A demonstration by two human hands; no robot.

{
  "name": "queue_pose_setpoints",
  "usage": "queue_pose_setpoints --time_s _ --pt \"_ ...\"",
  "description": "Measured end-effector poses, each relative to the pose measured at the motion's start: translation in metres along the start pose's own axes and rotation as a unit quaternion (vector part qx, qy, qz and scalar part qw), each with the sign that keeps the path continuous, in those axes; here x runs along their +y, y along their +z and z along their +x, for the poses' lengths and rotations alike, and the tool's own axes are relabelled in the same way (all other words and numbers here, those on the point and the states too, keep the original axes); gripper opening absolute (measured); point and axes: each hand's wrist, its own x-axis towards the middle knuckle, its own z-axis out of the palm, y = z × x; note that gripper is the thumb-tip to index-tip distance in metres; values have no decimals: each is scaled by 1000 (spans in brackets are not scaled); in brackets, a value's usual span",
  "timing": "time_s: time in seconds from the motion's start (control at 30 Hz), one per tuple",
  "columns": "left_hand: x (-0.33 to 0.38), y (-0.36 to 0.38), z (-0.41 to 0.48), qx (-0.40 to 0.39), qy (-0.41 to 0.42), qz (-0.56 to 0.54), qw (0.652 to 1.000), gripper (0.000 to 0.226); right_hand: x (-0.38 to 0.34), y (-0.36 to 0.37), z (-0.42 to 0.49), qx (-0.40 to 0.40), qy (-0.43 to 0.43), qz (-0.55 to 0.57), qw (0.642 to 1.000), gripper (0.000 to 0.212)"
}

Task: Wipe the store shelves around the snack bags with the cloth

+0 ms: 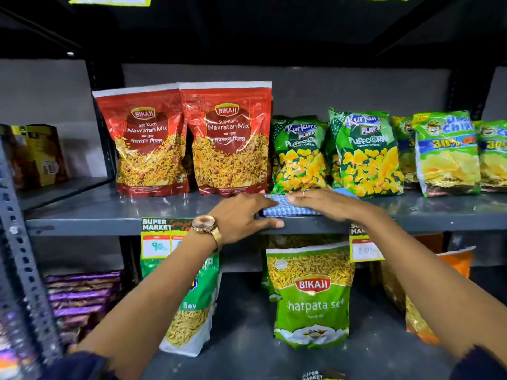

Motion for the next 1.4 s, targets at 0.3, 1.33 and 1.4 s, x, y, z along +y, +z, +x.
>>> queue_pose_setpoints --time_s 0.3,1.33,1.4 --pt "8 -3 -22 180 -16 -56 982 28 -13 6 -47 42 -45 -148 987 71" --pt "-66 103 -333 223 -320 109 914 31 -153 363 -104 -164 210 671 692 22" --pt "-98 102 -354 238 -349 141 896 48 -179 382 -92 -136 228 662 701 18"
